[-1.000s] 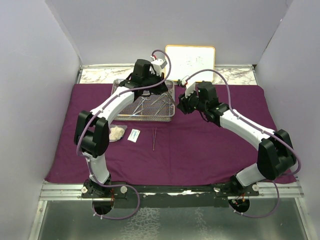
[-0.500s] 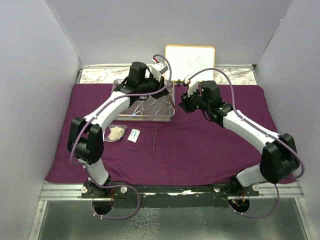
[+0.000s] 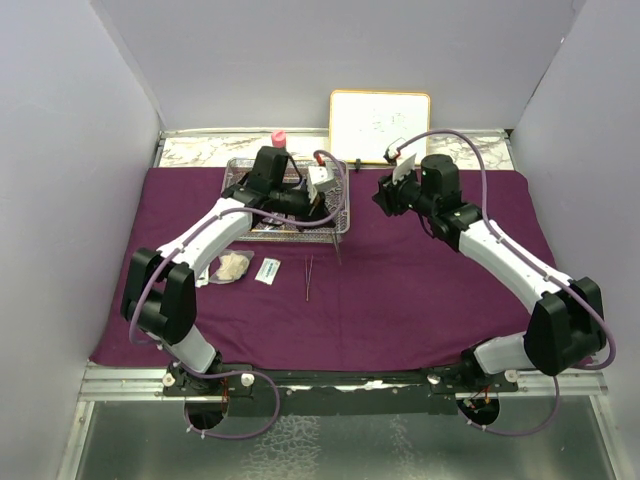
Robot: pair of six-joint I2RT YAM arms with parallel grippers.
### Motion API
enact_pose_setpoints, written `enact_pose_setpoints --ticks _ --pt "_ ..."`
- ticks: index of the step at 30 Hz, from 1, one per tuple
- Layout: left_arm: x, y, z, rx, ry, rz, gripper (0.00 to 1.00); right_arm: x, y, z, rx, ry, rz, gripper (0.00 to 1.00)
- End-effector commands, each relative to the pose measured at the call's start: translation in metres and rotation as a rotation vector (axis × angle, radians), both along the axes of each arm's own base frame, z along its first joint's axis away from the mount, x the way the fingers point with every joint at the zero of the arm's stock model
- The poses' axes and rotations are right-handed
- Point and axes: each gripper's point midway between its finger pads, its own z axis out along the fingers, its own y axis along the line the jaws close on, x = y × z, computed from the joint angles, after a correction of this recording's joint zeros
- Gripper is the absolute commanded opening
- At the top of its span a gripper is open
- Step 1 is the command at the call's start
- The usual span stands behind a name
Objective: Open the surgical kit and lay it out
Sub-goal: Place the medical item in the surgical kit.
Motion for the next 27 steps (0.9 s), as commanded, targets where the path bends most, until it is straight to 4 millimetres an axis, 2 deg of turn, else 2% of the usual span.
enact_pose_setpoints --ticks 1,6,13,21,27 --pt "-0.034 0.006 -0.015 -0.003 -0.044 -0.189 0.0 0.003 0.0 0.013 0.017 -0.03 0.015 0.37" --pt "-0.044 0.012 -0.042 0.049 -0.029 -0.268 0.0 0.004 0.001 0.005 0.011 -0.011 0.026 0.36" --pt "-0.048 0.024 -0.075 0.102 0.005 -0.332 0.0 0.005 0.002 -0.008 -0.005 0.019 0.038 0.36" --pt "-0.046 0.027 -0.078 0.067 0.048 -0.364 0.0 0.007 0.003 -0.018 -0.013 0.036 0.046 0.35" --pt "-0.052 0.026 -0.079 0.024 0.101 -0.403 0.0 0.006 0.005 -0.023 -0.015 0.05 0.053 0.34"
